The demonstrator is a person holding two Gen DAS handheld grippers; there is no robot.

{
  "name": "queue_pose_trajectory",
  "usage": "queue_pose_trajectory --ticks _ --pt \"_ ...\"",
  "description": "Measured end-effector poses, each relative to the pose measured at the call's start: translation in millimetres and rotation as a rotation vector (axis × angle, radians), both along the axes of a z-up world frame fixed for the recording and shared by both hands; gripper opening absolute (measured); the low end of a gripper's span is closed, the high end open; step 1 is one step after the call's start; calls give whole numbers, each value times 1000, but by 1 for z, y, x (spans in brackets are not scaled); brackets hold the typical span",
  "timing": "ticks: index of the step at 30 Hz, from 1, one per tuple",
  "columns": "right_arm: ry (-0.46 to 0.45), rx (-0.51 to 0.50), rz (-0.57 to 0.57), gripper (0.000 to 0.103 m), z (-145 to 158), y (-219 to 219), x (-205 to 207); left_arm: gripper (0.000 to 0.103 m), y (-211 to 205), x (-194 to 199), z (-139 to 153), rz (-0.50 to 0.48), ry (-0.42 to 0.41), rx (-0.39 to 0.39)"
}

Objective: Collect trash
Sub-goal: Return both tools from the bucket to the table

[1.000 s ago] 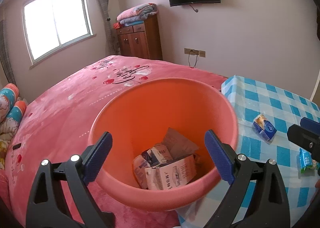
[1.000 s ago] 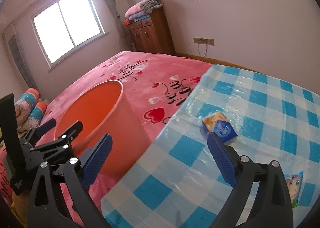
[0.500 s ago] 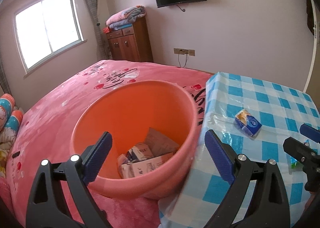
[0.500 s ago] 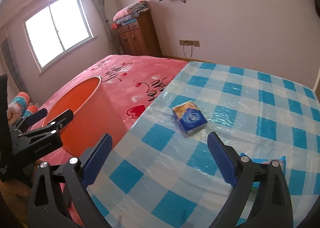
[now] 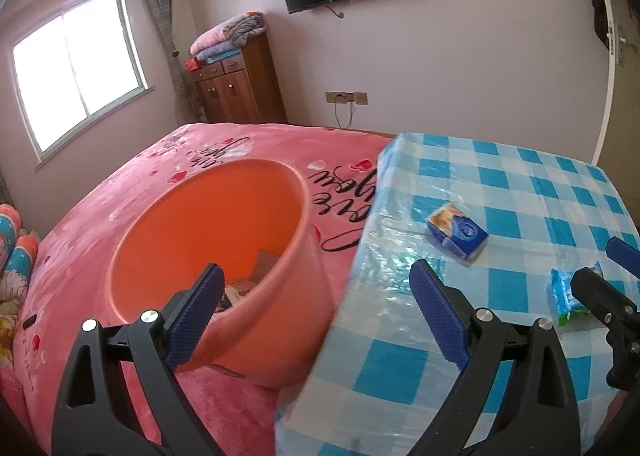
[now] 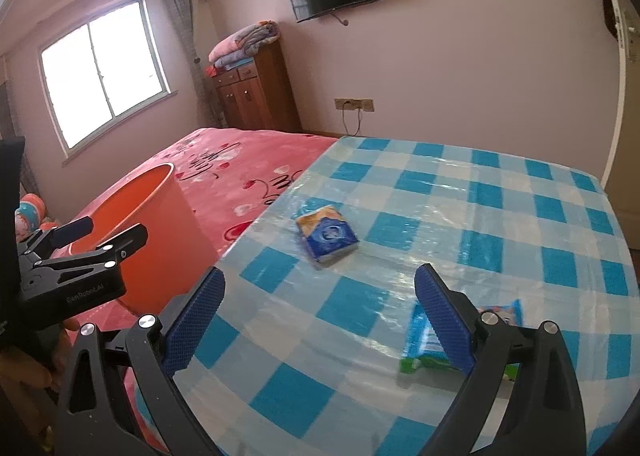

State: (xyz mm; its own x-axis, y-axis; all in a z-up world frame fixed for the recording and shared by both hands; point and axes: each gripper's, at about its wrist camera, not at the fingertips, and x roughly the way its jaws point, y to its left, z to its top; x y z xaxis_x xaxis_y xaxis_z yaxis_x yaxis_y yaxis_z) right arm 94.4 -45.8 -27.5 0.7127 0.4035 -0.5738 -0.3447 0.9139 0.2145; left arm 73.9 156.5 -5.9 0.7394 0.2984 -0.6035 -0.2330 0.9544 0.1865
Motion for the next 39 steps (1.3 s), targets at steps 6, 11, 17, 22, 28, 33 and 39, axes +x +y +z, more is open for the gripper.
queue_pose_trajectory --ticks 6,11,17,22,28,33,39 --pt "-9 -13 -35 95 -10 -22 -4 94 -19 3 -8 -28 21 1" --pt "-11 -17 -57 95 -18 -39 -5 94 -33 6 -17 -52 45 0" --pt "0 12 -96 95 -24 -66 -2 94 -47 9 -28 -83 72 -8" --pt "34 32 -126 95 -33 -88 4 94 -59 14 -35 -111 88 -30" --pt "104 45 -147 95 -50 -113 14 94 -74 23 -44 -140 107 -50" --pt "171 52 -143 95 -66 -125 24 94 -83 29 -58 -150 141 -63" --pt "218 48 -124 95 -78 -133 33 94 -88 35 -73 -151 181 -64"
